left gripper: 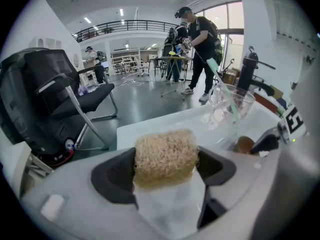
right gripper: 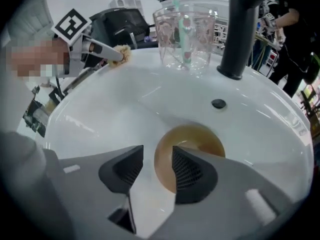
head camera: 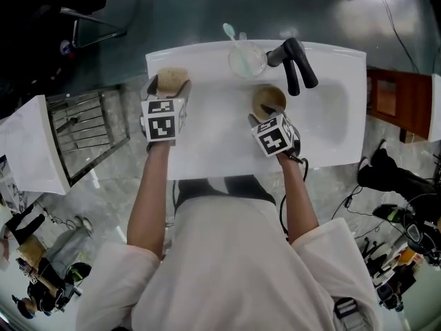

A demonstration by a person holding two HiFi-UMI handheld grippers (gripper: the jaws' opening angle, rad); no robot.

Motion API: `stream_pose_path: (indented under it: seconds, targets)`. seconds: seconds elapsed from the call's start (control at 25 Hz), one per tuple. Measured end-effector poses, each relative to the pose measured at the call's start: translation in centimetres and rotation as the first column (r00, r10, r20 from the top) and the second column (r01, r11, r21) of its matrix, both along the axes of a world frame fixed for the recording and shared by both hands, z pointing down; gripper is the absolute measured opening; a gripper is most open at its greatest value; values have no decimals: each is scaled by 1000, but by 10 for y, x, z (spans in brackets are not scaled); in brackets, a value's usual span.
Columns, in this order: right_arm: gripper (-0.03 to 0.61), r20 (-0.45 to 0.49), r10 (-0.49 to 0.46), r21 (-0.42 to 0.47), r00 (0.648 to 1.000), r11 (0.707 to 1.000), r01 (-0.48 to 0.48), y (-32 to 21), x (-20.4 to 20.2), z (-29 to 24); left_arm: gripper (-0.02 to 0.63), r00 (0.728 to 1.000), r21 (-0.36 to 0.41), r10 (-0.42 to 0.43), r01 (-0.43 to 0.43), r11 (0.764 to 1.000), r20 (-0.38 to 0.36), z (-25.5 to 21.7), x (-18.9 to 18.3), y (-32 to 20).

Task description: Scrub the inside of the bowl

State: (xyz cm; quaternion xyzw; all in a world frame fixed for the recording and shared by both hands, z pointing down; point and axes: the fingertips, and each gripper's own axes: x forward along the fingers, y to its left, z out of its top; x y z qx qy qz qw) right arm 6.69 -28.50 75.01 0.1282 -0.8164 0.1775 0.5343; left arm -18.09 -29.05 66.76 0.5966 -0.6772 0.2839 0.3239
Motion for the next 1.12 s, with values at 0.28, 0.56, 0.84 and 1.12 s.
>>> stream_pose_path:
  seconds: [0.28, 0.56, 0.84, 1.12]
  targets:
    - [147, -112, -119, 18, 987, 992, 122, 1, 1, 26, 360, 1000, 11, 10, -10, 1000, 13, -1, -1, -2]
    - [69, -154, -152, 25, 976, 987, 157, 7, 1, 37, 333, 999, 16, 48, -49, 999, 20, -4, 0, 2]
    - [35, -143, -108, 54, 984, 992, 117, 6, 3, 20, 322, 998, -4, 65, -65, 998, 22, -9, -5, 17]
    - [18, -61, 13, 88, 998, 996, -7, 4, 0, -20, 322, 986, 36, 164, -164, 986, 7, -33, 13, 19]
